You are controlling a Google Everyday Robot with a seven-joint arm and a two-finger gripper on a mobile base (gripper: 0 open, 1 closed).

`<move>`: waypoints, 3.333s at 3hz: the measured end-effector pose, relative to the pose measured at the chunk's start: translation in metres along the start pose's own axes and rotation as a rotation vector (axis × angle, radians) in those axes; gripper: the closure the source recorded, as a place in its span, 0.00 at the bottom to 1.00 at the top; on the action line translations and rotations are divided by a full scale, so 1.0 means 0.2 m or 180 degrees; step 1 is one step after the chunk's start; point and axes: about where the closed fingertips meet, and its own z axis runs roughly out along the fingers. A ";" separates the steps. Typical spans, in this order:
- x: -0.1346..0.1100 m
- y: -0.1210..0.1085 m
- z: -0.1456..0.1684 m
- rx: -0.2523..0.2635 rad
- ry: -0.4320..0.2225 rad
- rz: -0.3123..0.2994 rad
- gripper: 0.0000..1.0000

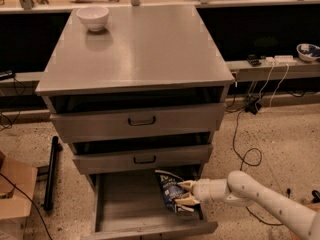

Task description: Pick blue chip bag from bottom drawer and place on counter

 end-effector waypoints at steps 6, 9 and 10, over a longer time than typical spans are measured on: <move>-1.54 0.67 -0.98 0.0167 0.0389 -0.1997 1.00; -2.15 0.27 -1.05 0.0540 0.0764 -0.3131 1.00; -2.44 0.09 -1.10 0.0629 0.0810 -0.3519 1.00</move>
Offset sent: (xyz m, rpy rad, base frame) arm -0.0649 -0.0041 0.2359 -0.1894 -0.4798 0.2680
